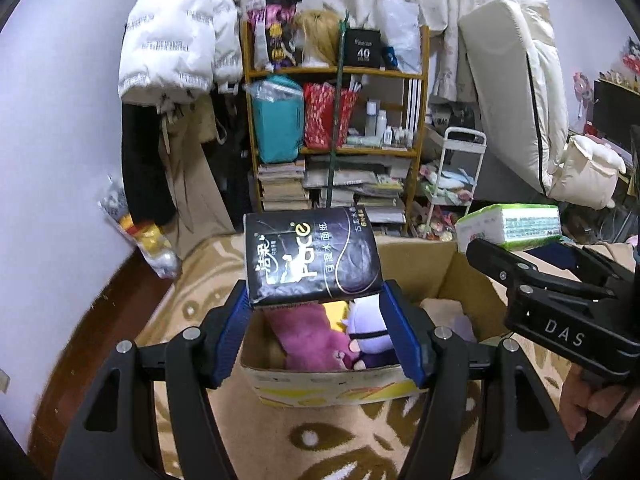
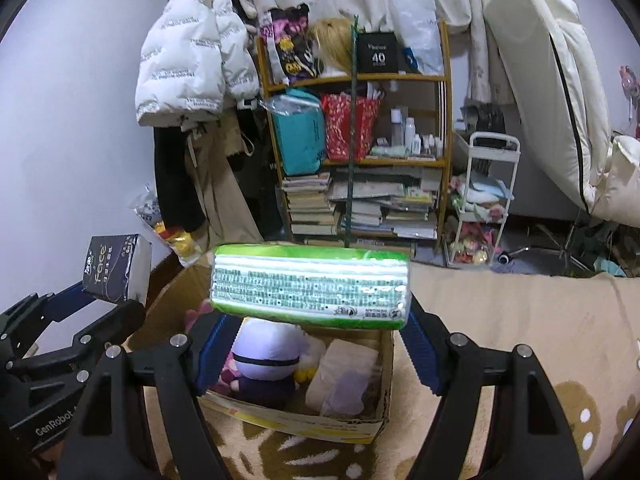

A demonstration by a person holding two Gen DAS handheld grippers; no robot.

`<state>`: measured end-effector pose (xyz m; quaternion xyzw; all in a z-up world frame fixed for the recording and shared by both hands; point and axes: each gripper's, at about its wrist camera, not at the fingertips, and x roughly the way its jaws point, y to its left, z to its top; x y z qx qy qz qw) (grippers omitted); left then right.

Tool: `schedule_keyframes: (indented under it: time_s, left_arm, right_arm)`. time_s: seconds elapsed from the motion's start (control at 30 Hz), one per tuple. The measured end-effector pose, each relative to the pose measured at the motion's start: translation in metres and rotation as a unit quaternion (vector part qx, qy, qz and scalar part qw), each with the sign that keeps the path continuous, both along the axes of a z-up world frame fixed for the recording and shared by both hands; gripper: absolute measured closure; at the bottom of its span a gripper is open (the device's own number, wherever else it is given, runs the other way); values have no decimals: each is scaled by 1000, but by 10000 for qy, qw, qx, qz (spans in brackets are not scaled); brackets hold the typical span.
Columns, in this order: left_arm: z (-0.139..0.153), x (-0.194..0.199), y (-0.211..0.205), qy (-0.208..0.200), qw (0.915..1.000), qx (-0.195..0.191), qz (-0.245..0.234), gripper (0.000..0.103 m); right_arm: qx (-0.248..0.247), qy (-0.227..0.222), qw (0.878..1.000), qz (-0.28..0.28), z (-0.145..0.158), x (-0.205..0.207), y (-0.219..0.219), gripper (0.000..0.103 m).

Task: Organize soft objects

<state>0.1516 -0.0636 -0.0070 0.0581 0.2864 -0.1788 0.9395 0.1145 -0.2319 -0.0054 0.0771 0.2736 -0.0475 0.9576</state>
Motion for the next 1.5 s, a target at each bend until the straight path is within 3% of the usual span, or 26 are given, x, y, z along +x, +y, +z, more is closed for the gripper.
schedule_keyframes:
  time_s: [0.3,0.37,0.43,0.6,0.63,0.67,0.83,1.23,1.5]
  left_arm:
    - [-22,15,-2,282,9993,215,68,37]
    - [-23,16,-1,323,9990,260,144,29]
    - [-23,15,2,251,9983,394,341,15]
    - [-16,11,9,214,9976,424,513,11]
    - [-13,9,10,195,9975,430,531,9]
    - [-11,7,11,160,9974,441,542,8]
    - [1,-7,19,12,9973,447,589,5]
    - [29,-61,33,-165,9960,608,635,5]
    - [44,-92,41,-338,9942,709,733,5]
  right_arm:
    - [304,200,9993,93,-22,9,-13,23]
    - [338,269,9988,211,-24,10,-12,23]
    - [277,333,9989,196,-26,10,-9,22]
    - [246,473,9982,268,-30,7,-5,20]
    - [272,478,9981,293,-29,5,-4,14]
    - [292,433,9982,306,-28,3,-4,8]
    - [102,309,9989,326,-19,-9,0,3]
    - [30,186,9990,396,17,-51,1,2]
    - [-380,99,9979,510,46,-96,7,2]
